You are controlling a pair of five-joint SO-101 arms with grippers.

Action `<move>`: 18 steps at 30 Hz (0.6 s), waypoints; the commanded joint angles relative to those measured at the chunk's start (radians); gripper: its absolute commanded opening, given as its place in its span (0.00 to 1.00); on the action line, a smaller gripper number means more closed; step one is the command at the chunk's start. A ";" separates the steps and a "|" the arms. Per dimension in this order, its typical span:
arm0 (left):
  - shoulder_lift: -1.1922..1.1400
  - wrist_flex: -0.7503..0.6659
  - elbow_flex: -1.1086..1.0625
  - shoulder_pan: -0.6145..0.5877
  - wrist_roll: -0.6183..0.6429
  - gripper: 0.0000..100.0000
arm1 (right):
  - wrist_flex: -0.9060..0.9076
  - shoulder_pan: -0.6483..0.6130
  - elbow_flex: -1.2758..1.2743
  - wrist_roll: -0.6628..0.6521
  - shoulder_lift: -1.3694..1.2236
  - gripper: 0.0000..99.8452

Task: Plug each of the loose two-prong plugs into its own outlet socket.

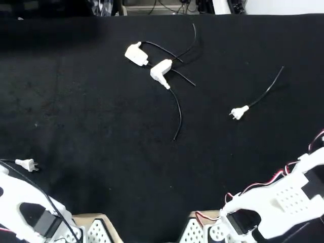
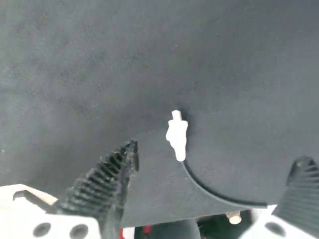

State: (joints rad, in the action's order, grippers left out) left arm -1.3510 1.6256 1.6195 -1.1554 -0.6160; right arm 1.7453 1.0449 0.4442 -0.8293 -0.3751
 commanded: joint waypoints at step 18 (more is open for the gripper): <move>0.631 0.104 0.038 0.048 -0.003 0.03 | 0.005 0.026 -0.073 -0.006 0.044 0.45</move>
State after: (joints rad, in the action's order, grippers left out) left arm -0.9076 1.6502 1.6195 -1.1400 -0.6160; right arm 1.7453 1.0480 0.3690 -0.8293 -0.3751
